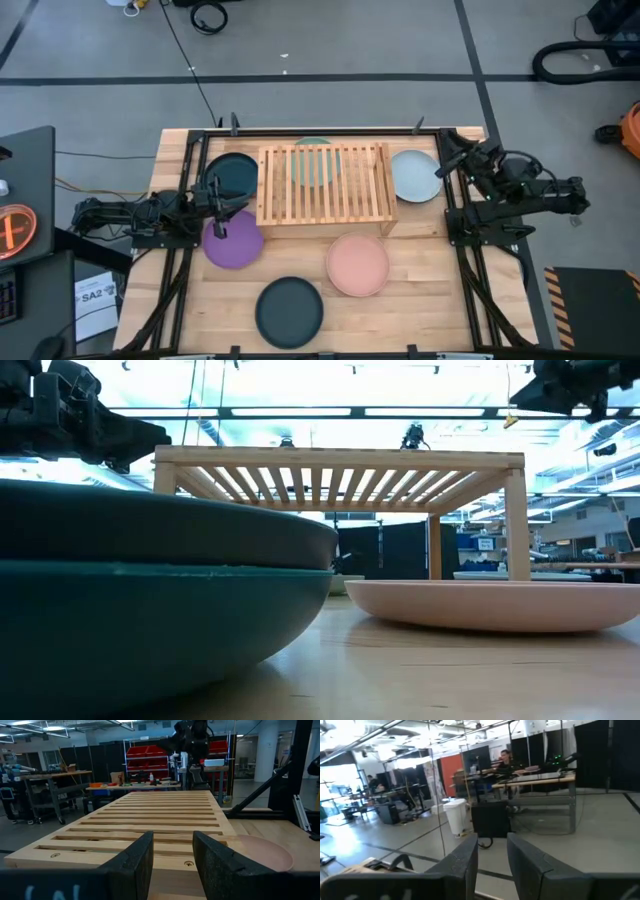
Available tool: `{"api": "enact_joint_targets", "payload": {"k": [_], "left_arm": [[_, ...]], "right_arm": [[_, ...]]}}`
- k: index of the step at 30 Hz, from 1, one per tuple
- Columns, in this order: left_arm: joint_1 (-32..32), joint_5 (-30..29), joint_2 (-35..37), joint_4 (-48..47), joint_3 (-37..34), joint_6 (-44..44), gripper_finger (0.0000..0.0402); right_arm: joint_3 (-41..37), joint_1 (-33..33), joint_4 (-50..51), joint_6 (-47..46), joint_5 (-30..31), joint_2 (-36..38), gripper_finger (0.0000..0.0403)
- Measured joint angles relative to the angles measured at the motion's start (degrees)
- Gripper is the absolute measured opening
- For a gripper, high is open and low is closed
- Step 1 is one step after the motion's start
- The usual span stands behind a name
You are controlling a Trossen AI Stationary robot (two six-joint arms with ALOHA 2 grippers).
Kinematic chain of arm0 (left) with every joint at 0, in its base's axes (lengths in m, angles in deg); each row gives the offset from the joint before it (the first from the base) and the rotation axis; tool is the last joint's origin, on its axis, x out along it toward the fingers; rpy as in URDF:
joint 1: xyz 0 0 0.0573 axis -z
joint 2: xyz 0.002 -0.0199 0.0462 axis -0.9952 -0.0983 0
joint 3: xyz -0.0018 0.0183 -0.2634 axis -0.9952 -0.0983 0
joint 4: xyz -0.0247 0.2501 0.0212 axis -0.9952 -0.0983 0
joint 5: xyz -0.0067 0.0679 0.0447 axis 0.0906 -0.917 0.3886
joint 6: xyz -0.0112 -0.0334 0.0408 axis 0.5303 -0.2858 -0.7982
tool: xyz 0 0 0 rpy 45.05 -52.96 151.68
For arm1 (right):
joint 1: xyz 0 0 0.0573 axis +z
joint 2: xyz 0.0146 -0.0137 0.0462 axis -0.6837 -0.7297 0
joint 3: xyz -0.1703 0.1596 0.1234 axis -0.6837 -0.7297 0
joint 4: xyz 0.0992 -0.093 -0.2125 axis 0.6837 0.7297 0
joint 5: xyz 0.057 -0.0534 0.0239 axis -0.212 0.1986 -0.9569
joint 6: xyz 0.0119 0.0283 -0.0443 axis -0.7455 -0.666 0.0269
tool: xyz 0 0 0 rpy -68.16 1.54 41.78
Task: Place and stack plates onto a shelf
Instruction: Put the light blue plate on the shelf
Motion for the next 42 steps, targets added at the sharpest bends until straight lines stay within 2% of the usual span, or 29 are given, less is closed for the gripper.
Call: {"api": "enact_joint_targets", "payload": {"k": [7, 13, 17, 20, 24, 28, 33, 36, 42], "left_arm": [[0.04, 0.01, 0.0, 0.0, -0.01, 0.0, 0.0144], [0.02, 0.02, 0.0, -0.01, -0.01, 0.02, 0.0144], [0.02, 0.0, 0.0, 0.01, -0.01, 0.02, 0.0144], [0.02, 0.01, 0.0, 0.01, 0.01, 0.02, 0.0144], [0.02, 0.02, 0.0, -0.01, 0.01, 0.04, 0.0144], [0.02, 0.02, -0.01, -0.01, 0.01, 0.07, 0.0144], [0.02, 0.02, 0.0, -0.01, -0.01, 0.07, 0.0144], [0.02, 0.01, 0.0, -0.01, 0.01, 0.08, 0.0144], [0.02, 0.02, 0.0, -0.01, 0.01, 0.07, 0.0144]], "right_arm": [[1.09, -8.05, 0.4, -6.28, -10.54, -9.96, 0.011], [2.91, -22.08, 3.68, -8.01, -19.75, -18.97, 0.011], [9.47, -34.75, 14.26, -10.14, -29.54, -23.61, 0.011], [14.82, -44.03, 22.93, -10.28, -39.29, -27.74, 0.011], [20.2, -54.37, 28.01, -7.21, -51.52, -33.9, 0.011], [23.72, -61.54, 29.86, -4.23, -60.7, -40.73, 0.011], [25.19, -66.72, 30.6, -0.42, -71.27, -48.4, 0.011], [25.41, -68.22, 32.41, 2.61, -73.8, -52.18, 0.011], [25.41, -68.93, 38.99, 10.63, -71.49, -57.91, 0.011]]}}
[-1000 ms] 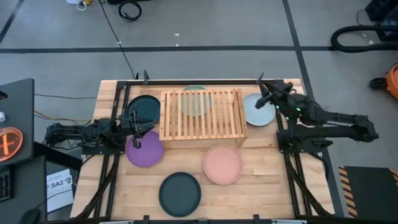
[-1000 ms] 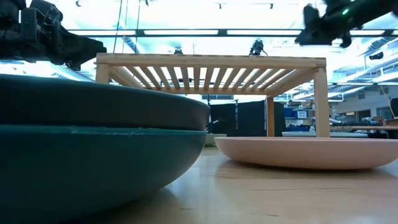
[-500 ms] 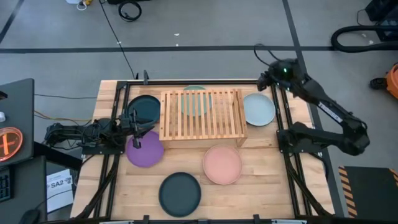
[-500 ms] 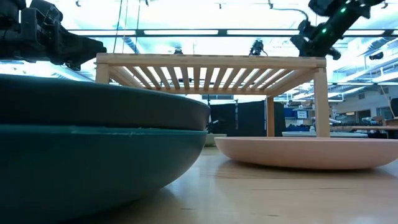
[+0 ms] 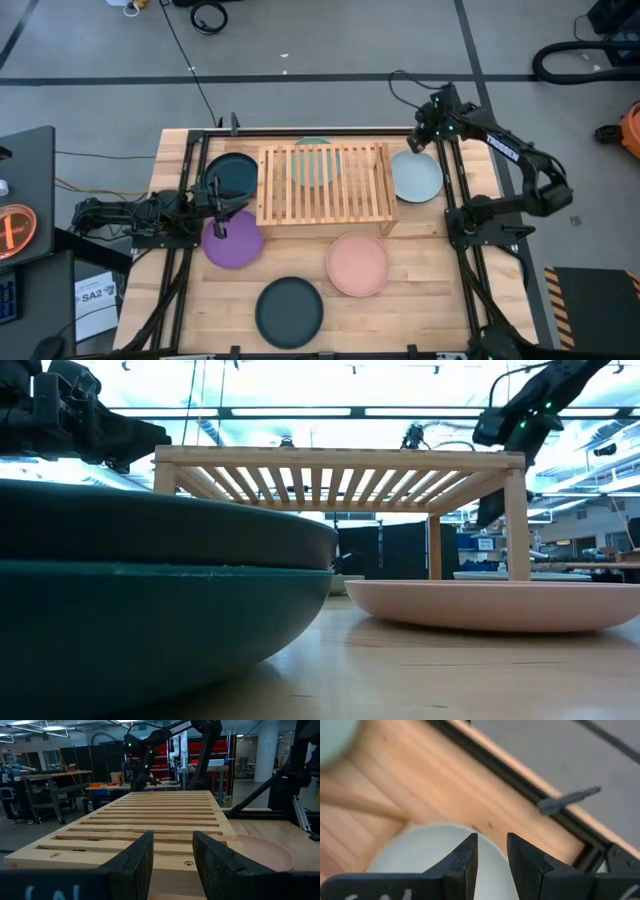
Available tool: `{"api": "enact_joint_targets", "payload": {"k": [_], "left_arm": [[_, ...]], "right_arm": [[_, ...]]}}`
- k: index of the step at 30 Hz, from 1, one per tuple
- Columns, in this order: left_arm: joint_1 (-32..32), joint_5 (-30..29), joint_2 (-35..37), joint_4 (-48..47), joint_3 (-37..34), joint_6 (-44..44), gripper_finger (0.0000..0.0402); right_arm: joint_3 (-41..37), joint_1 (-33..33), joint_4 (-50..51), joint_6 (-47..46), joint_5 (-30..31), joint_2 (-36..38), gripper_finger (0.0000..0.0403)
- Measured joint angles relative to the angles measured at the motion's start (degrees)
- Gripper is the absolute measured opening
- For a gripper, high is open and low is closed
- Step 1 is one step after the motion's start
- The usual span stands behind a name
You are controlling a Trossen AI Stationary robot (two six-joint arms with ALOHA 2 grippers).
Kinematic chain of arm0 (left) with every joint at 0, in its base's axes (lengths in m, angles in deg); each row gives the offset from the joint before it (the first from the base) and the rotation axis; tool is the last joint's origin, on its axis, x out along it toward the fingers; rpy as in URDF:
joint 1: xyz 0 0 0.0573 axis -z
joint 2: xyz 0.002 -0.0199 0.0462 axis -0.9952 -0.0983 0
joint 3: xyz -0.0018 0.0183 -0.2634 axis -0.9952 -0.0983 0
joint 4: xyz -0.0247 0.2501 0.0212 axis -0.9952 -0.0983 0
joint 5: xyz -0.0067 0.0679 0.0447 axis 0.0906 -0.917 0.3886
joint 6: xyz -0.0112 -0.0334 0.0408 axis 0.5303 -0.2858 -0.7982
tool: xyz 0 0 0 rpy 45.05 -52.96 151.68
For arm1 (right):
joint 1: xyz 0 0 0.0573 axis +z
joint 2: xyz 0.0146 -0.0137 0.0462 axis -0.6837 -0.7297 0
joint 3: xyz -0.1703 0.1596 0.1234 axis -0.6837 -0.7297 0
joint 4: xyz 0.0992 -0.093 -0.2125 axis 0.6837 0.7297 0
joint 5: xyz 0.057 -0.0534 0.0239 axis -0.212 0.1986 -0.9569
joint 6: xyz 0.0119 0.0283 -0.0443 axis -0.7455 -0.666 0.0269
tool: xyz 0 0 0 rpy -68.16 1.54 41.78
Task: Place and stack plates onto a shelf
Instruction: Put the light blue plate on the shelf
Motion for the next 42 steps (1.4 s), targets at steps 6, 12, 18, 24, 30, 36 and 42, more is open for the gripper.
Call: {"api": "enact_joint_targets", "payload": {"k": [6, 12, 18, 24, 30, 36, 42], "left_arm": [[0.0, -0.02, 0.0, 0.0, 0.0, 0.02, 0.0144], [0.0, -0.02, -0.02, 0.0, 0.0, 0.02, 0.0144], [0.0, 0.0, -0.02, 0.0, -0.02, 0.02, 0.0144], [-0.04, -0.01, -0.01, 0.02, -0.01, 0.02, 0.0144], [-0.04, -0.01, -0.01, 0.02, 0.0, 0.02, 0.0144], [-0.04, -0.02, 0.0, 0.02, 0.0, 0.02, 0.0144], [-0.04, -0.01, 0.0, 0.04, -0.01, 0.02, 0.0144]], "right_arm": [[0.0, 0.02, 1.92, 2.08, 2.92, -4.53, 0.011], [0.0, 0.1, 3.0, 4.91, 6.24, -9.02, 0.011], [0.0, 0.71, 3.19, 7.28, 6.29, -11.94, 0.011], [0.02, 2.16, 2.92, 9.12, 10.39, -12.28, 0.011], [0.02, 3.1, 2.9, 12.62, 11.4, -12.3, 0.0109], [0.04, 3.98, 2.1, 14.07, 11.97, -15.37, 0.0109], [0.02, 6.03, 0.78, 15.59, 16.94, -19.29, 0.0109]]}}
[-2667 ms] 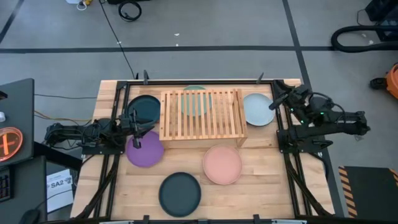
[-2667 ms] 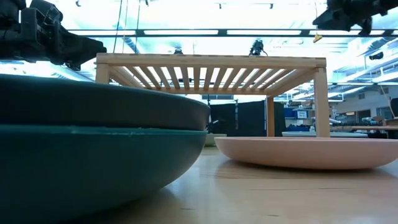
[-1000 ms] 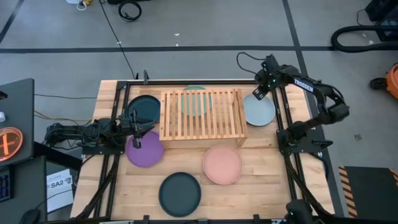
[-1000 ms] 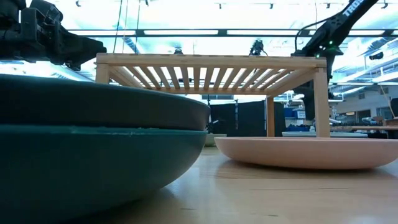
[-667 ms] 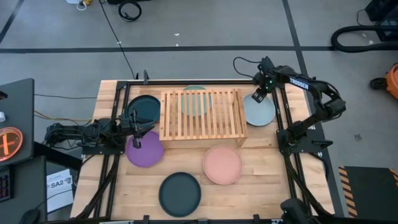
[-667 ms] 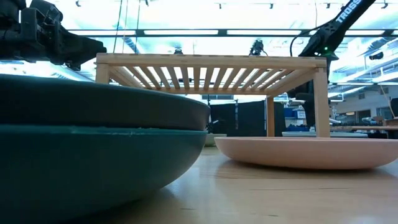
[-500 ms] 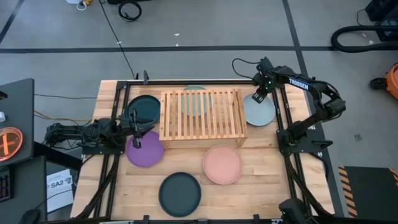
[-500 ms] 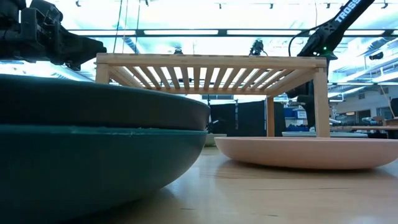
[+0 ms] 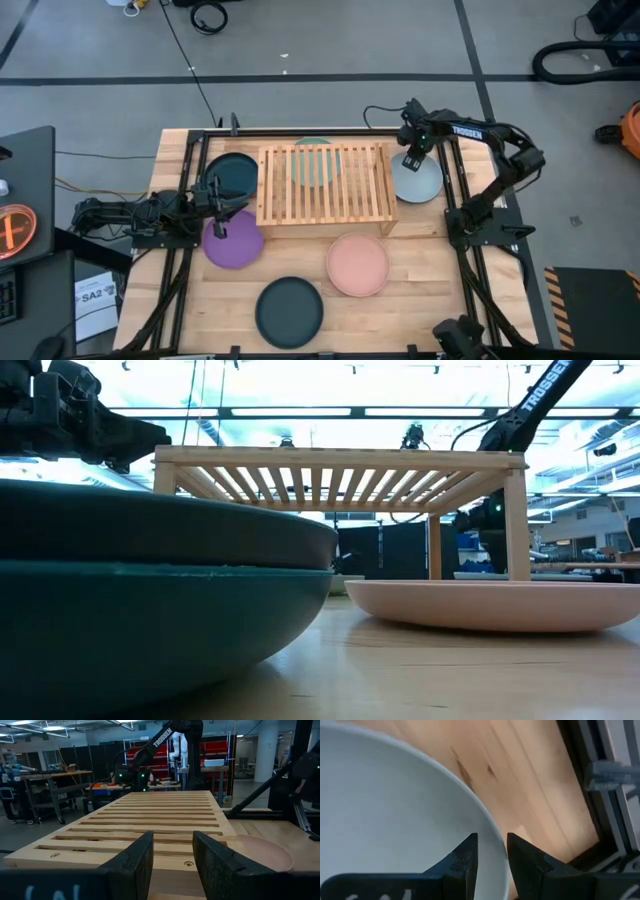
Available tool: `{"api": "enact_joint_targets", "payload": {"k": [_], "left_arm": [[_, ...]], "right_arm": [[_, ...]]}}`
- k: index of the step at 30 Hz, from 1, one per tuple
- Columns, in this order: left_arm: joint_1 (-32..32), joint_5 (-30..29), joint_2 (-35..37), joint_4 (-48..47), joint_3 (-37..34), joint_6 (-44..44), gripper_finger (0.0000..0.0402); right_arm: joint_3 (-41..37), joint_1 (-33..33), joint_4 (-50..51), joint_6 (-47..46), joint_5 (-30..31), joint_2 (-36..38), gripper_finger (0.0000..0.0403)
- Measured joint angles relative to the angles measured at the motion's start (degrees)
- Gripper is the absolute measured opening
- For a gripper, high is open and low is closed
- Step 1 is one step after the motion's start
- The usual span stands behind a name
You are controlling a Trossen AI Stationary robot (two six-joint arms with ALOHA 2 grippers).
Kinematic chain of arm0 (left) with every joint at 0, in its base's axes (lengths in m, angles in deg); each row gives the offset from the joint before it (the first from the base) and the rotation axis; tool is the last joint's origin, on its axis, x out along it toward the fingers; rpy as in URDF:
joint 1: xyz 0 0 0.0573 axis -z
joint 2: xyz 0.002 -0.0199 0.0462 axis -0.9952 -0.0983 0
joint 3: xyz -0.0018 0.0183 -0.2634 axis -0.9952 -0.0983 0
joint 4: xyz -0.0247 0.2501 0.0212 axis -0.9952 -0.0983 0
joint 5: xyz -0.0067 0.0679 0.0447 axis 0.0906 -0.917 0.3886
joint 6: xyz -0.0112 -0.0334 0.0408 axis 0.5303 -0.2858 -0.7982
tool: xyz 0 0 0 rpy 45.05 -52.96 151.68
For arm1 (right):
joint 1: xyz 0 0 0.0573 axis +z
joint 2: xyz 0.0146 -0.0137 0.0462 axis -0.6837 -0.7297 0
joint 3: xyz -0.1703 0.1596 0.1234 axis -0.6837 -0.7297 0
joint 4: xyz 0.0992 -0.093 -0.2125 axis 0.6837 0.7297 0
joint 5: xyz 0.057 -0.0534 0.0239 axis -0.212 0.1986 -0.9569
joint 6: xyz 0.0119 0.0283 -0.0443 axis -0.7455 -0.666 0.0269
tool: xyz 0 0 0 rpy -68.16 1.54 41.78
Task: Place and stack plates onto a shelf
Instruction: Put the light blue plate on the shelf
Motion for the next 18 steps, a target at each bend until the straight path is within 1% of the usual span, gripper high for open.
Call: {"api": "enact_joint_targets", "payload": {"k": [6, 9, 12, 18], "left_arm": [[0.04, -0.01, -0.02, -0.02, 0.0, 0.0, 0.0144], [0.04, 0.01, -0.02, -0.01, 0.01, 0.0, 0.0144], [0.04, 0.01, 0.0, -0.02, -0.01, 0.0, 0.0144], [0.04, 0.0, -0.01, -0.02, 0.0, 0.0, 0.0144]], "right_arm": [[0.0, 0.05, -0.32, 0.2, 0.54, -0.4, 0.0109], [0.0, -0.11, -0.37, 0.28, 0.46, -0.39, 0.0102], [0.0, -0.11, -0.66, 0.46, 1.26, -0.39, 0.0079], [0.06, -0.1, -1.73, 0.62, 2.99, -0.25, 0.0016]]}}
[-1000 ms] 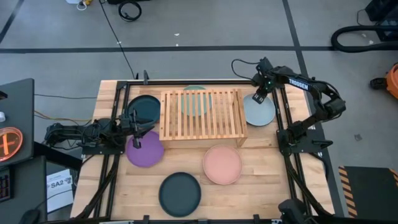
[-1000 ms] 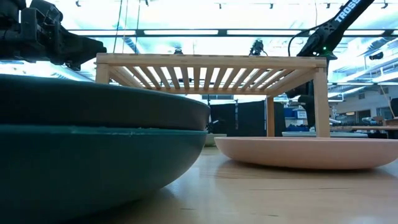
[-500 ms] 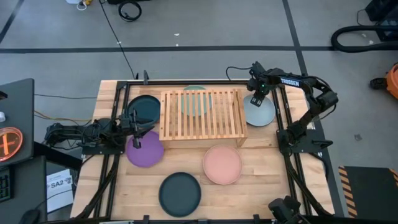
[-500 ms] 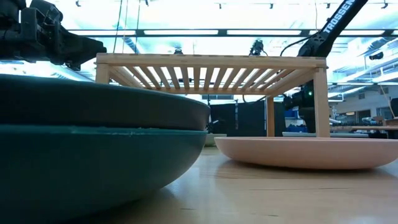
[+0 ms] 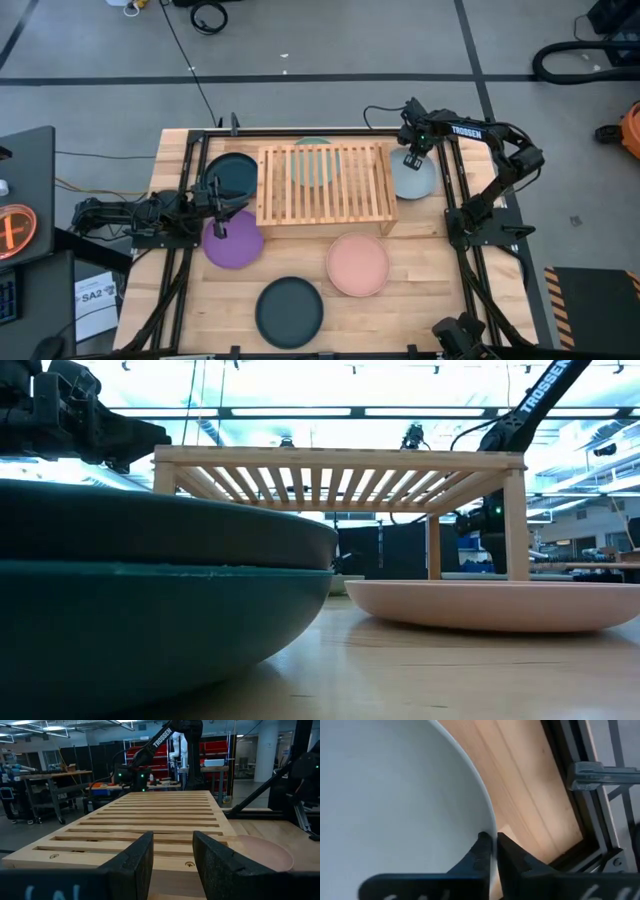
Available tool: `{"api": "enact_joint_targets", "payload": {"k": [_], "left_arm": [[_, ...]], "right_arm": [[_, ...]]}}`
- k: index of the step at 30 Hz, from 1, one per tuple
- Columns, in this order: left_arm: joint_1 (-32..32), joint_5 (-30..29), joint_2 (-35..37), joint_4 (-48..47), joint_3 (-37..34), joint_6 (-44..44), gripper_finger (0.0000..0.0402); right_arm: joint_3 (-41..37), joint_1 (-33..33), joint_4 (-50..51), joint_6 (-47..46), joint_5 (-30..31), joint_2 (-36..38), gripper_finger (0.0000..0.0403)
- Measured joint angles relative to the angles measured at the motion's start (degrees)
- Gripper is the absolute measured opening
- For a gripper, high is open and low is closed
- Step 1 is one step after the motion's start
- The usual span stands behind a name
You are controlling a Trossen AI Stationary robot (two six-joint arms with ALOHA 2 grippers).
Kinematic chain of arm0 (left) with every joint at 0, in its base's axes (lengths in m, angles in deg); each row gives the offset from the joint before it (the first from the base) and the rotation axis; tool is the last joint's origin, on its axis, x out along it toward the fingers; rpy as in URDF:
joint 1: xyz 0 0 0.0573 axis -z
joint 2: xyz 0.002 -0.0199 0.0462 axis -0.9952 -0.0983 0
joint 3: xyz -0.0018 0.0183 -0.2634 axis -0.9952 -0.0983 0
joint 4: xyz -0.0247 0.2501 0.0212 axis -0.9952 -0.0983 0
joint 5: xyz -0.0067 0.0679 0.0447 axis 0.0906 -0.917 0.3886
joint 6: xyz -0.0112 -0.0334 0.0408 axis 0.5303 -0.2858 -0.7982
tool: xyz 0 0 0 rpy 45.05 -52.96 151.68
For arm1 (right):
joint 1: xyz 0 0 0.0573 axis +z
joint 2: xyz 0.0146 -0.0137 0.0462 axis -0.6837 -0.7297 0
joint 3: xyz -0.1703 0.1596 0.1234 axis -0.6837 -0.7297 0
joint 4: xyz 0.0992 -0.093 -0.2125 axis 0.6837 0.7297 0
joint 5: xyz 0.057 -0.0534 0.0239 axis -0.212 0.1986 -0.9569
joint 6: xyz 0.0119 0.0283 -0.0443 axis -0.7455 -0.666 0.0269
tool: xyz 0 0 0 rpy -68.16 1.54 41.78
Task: Place and stack plates onto a shelf
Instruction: Put the light blue plate on the shelf
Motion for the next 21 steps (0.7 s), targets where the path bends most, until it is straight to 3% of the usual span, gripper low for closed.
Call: {"api": "enact_joint_targets", "payload": {"k": [7, 21], "left_arm": [[0.0, 0.0, 0.01, 0.0, 0.01, 0.0, 0.0144], [0.0, -0.01, 0.01, -0.02, 0.01, 0.0, 0.0144]], "right_arm": [[1.89, 0.01, 3.5, -0.28, 0.54, 0.02, 0.0016], [15.0, 0.48, 20.54, -4.49, 4.23, -0.06, 0.0012]]}}
